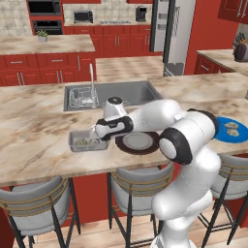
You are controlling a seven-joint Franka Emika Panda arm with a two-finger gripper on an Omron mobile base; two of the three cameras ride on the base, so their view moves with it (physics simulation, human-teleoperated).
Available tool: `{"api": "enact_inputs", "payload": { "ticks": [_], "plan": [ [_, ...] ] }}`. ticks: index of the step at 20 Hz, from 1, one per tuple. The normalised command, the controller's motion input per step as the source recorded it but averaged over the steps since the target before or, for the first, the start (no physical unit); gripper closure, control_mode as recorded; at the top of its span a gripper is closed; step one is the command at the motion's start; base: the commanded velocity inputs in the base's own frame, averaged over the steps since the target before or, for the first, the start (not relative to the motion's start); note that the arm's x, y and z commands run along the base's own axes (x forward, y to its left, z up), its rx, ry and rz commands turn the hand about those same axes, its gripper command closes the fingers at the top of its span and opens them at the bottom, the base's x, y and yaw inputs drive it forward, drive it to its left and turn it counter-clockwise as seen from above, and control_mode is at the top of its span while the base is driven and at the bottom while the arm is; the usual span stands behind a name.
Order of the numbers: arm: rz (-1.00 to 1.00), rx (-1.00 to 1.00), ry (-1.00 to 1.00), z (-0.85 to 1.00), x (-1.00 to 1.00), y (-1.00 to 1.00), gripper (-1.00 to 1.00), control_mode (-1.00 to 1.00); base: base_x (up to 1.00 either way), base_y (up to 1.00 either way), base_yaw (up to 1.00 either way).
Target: Place two dumplings into each of the tupperware containers and then place the containers in the fridge.
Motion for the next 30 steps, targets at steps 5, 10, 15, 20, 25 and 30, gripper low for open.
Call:
{"api": "enact_inputs", "payload": {
  "ticks": [5,10,15,20,25,30],
  "plan": [
    [-0.26,0.12,0.0,0.75,-0.68,-0.58,1.0,-1.0,0.0,0.0,0.0],
    [-0.35,0.09,0.01,0.73,-0.56,-0.58,1.0,-1.0,0.0,0.0,0.0],
    [-0.39,0.0,0.07,0.64,-0.45,-0.42,1.0,-1.0,0.0,0.0,0.0],
    [-0.42,0.0,0.07,0.51,-0.68,-0.28,1.0,-1.0,0.0,0.0,0.0],
    [-0.42,0.01,0.13,0.52,-0.73,-0.5,1.0,-1.0,0.0,0.0,0.0],
    [-0.39,0.12,0.16,0.67,-0.7,-0.58,1.0,-1.0,0.0,0.0,0.0]
  ]
}}
